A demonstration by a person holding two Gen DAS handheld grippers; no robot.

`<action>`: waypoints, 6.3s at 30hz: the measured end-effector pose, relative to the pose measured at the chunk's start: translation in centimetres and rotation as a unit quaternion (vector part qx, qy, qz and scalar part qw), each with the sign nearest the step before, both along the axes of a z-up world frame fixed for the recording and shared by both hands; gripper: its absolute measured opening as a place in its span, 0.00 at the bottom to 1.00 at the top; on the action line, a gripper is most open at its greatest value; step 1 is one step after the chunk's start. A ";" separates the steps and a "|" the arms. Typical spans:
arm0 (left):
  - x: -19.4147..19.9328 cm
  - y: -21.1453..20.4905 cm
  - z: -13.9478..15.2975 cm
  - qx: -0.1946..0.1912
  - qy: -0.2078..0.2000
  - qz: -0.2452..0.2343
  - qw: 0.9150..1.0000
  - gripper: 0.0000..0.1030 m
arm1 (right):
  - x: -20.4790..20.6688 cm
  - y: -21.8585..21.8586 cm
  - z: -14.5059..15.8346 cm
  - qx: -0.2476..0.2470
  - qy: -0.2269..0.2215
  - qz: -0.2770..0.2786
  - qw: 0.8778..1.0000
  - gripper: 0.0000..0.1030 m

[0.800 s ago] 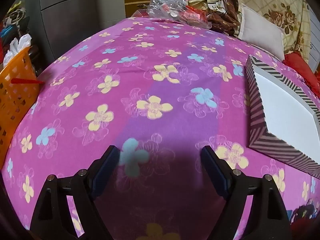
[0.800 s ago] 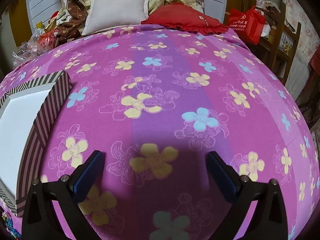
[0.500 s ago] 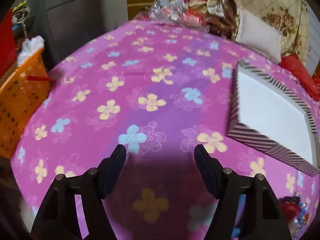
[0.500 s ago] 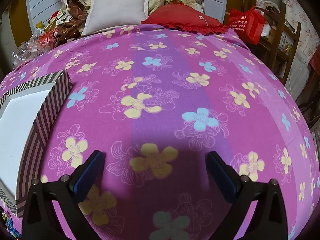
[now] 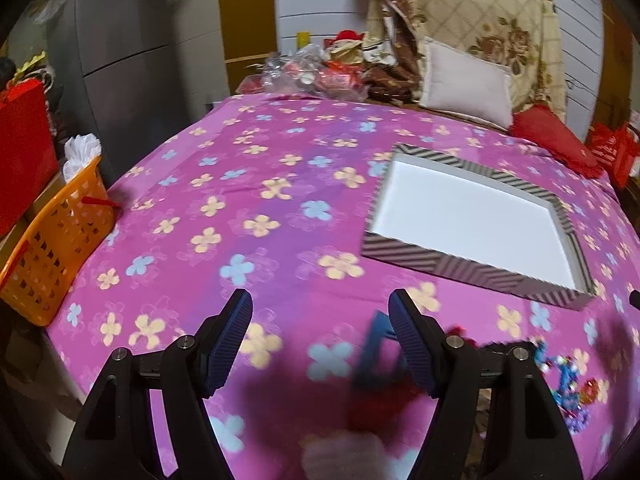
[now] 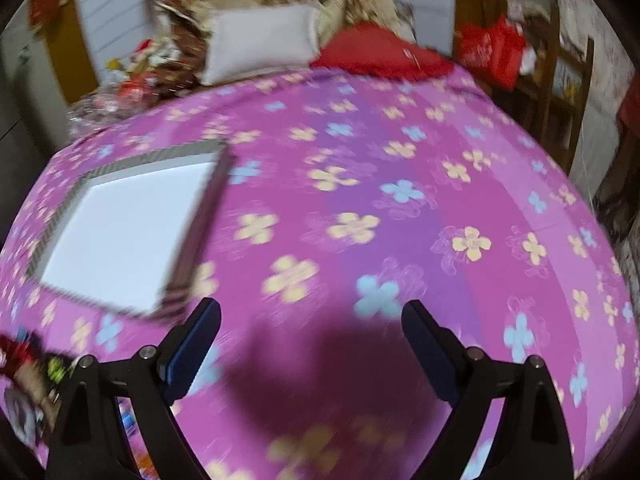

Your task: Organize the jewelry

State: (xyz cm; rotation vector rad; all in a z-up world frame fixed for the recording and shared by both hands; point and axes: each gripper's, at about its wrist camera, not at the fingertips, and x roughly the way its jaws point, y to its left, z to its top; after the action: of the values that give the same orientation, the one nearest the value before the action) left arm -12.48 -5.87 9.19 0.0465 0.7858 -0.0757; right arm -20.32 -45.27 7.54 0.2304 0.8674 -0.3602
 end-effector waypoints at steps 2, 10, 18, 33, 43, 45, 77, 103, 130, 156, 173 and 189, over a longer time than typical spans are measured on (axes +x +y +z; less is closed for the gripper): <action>-0.8 -0.7 0.0 -0.003 0.001 -0.006 1.000 0.68 | -1.0 2.2 0.7 0.001 -0.006 0.011 1.000 0.92; -3.4 -2.5 0.3 0.000 -0.006 -0.017 1.000 0.68 | -3.3 10.8 2.5 0.005 -0.040 0.071 0.997 0.92; -5.3 -3.3 0.3 0.006 -0.009 -0.029 1.000 0.68 | -4.6 14.6 2.6 0.026 -0.049 0.098 0.994 0.92; -8.6 -4.0 1.1 -0.004 -0.005 -0.036 0.999 0.68 | -7.1 16.8 4.0 0.017 -0.050 0.099 0.994 0.92; -10.1 -4.2 1.4 -0.011 -0.001 -0.045 0.999 0.68 | -8.2 17.1 4.5 0.013 -0.052 0.100 0.994 0.92; -10.3 -4.3 1.3 -0.013 0.001 -0.047 0.999 0.68 | -8.3 17.1 4.4 0.013 -0.051 0.099 0.994 0.92; -10.8 -4.7 1.3 -0.013 0.003 -0.056 0.998 0.68 | -8.1 16.9 3.4 0.014 -0.034 0.094 0.995 0.92; -9.9 -4.6 0.0 -0.007 0.020 -0.054 0.998 0.68 | -7.1 16.7 1.9 0.024 -0.018 0.095 0.995 0.92; -7.4 1.9 -0.3 -0.053 0.053 0.012 0.997 0.68 | -4.5 17.1 0.4 0.032 0.000 0.131 0.991 0.92; -7.6 2.5 -3.4 -0.055 0.113 -0.051 0.991 0.68 | -0.4 22.9 -0.7 0.038 0.013 0.268 0.963 0.80; -6.0 2.1 -6.8 -0.060 0.151 -0.033 0.986 0.68 | 1.6 25.1 -4.0 0.035 0.058 0.304 0.950 0.58; -6.3 2.6 -5.9 -0.092 0.149 -0.059 0.983 0.27 | 0.5 23.7 -2.8 0.102 0.018 0.335 0.937 0.17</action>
State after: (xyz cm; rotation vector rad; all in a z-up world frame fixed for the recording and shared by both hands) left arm -18.76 -3.26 3.30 -0.0950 1.0723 -0.2725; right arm -19.78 -21.61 4.76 0.1067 0.9656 0.3657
